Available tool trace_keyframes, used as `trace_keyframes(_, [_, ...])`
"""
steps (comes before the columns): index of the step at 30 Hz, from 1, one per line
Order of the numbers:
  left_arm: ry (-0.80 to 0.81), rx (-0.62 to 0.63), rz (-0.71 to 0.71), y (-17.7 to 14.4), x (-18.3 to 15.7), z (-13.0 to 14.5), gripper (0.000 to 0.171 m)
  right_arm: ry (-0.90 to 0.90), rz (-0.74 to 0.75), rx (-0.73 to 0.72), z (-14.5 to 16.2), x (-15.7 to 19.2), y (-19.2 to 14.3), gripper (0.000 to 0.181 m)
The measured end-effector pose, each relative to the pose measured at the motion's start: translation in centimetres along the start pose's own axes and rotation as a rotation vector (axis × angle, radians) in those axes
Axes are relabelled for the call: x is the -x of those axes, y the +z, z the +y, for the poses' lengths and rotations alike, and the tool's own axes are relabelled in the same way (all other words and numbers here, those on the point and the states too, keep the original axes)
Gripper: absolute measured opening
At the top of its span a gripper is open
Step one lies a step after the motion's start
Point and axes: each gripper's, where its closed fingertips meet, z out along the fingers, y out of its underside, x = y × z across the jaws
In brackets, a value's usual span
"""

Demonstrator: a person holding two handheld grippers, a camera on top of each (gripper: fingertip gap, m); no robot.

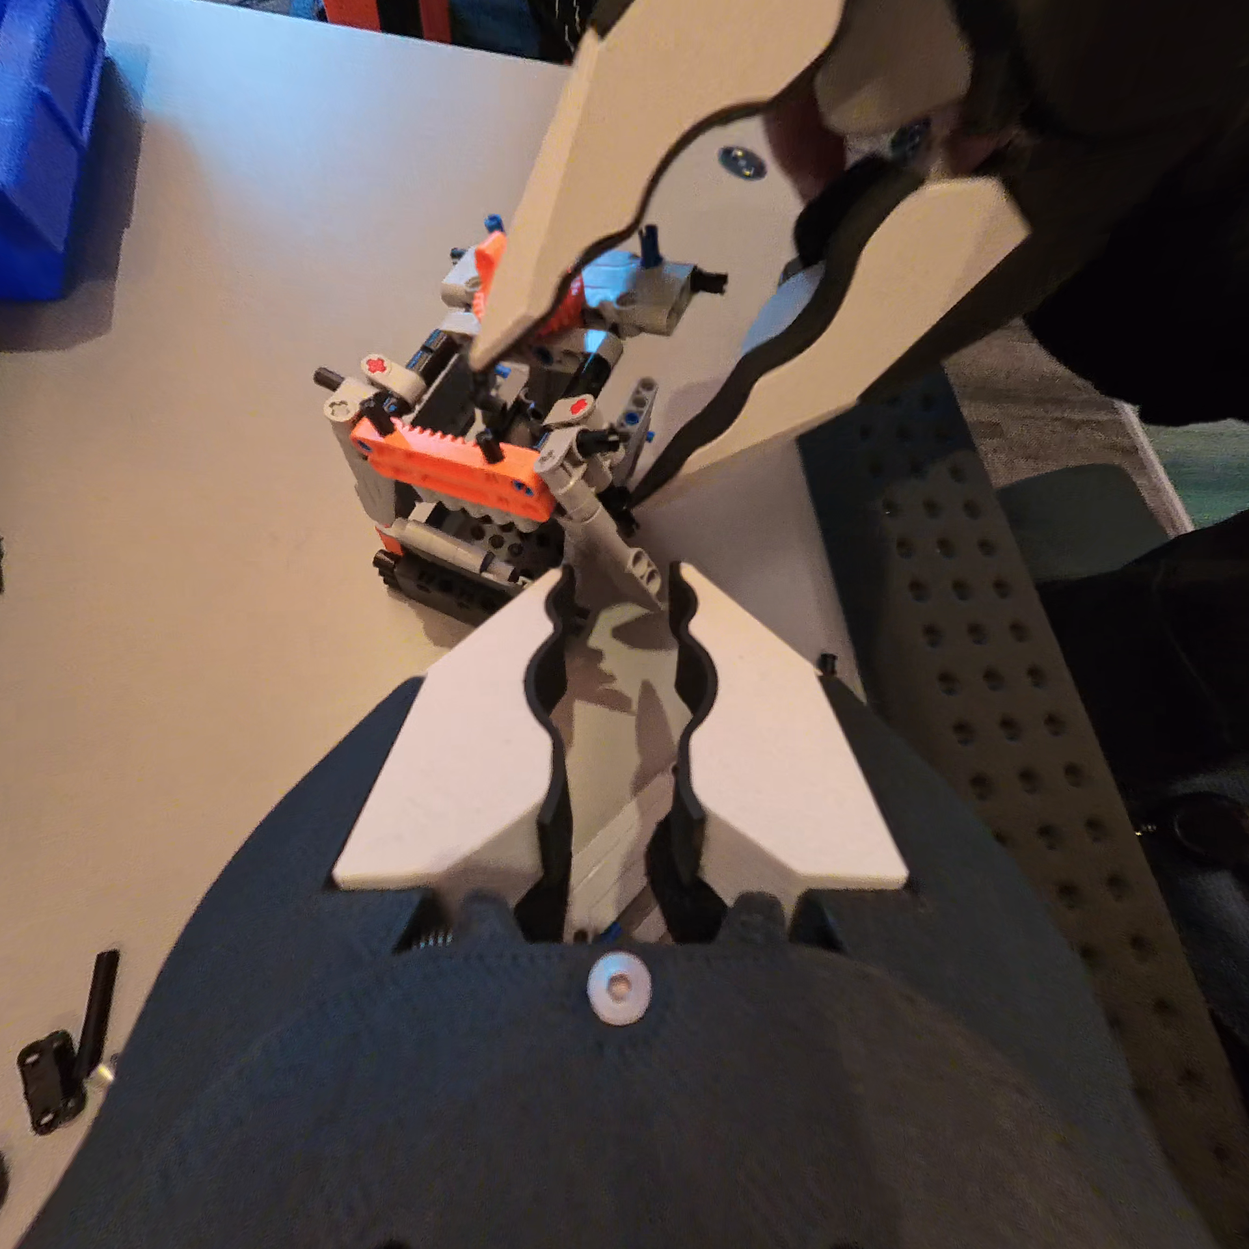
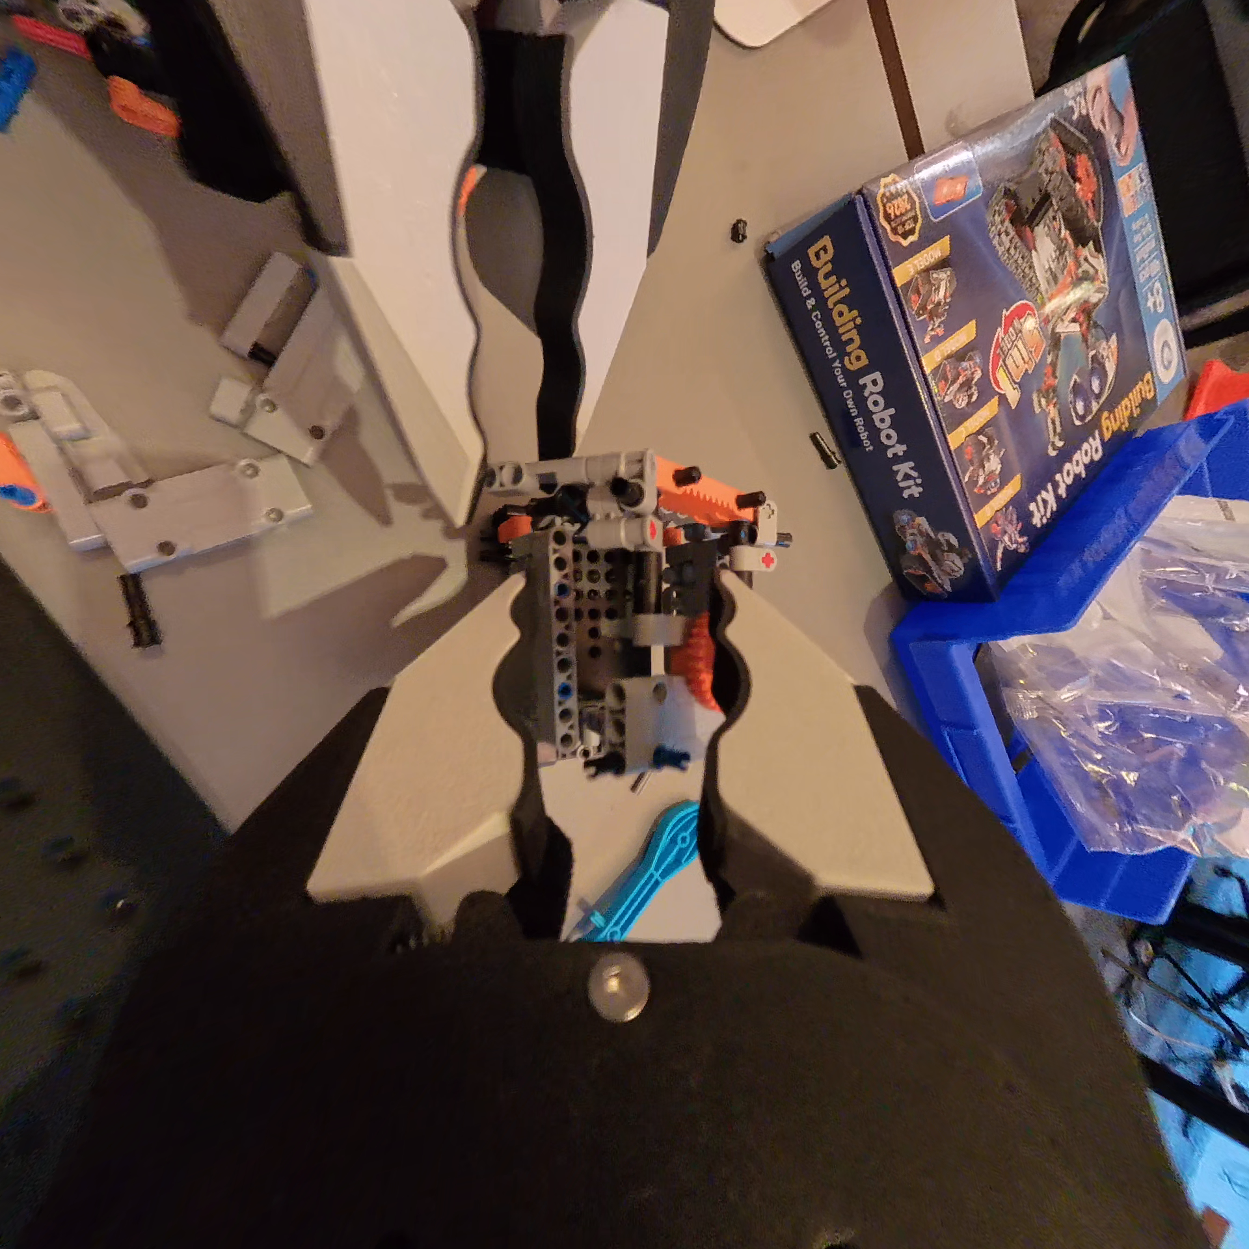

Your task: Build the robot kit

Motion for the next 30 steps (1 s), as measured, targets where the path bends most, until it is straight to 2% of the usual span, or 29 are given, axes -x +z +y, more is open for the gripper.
trace_keyframes(2, [0.017, -0.015, -0.011, -0.1, 0.1, -0.3, 0.020, 0.038, -0.037, -0.043, -0.1, 0.2, -1.1, 0.036])
trace_keyframes(5, [0.036, -0.012, -0.038, -0.1, 0.3, -0.6, 0.012, 0.098, -0.083, -0.065, 0.5, 0.2, -1.8, 0.036])
trace_keyframes(8, [0.042, 0.003, -0.030, 0.5, 0.3, -0.5, 0.010, 0.127, -0.138, -0.052, 0.9, -0.1, -1.6, 0.046])
trace_keyframes(12, [0.067, 0.021, -0.044, 1.1, 0.6, -0.7, 0.010, 0.110, -0.244, 0.022, 1.5, 0.5, -0.7, 0.039])
trace_keyframes(14, [0.081, 0.030, -0.055, 1.4, 0.8, -0.8, 0.010, 0.125, -0.276, 0.038, 1.5, 0.1, -0.5, 0.027])
trace_keyframes(21, [0.105, 0.042, -0.060, 2.2, 1.3, -1.1, 0.010, 0.054, -0.287, 0.167, 1.7, -0.5, -0.6, 0.042])
trace_keyframes(23, [0.114, 0.041, -0.055, 2.4, 1.2, -1.3, 0.010, 0.035, -0.335, 0.255, 2.3, -0.1, -0.4, 0.045])
trace_keyframes(26, [0.115, 0.038, -0.057, 2.7, 1.3, -1.4, 0.009, 0.050, -0.410, 0.358, 3.4, 0.2, 0.6, 0.038])
trace_keyframes(30, [0.113, 0.032, -0.055, 3.0, 1.5, -1.1, 0.009, 0.049, -0.446, 0.389, 3.7, -0.1, 0.5, 0.026])
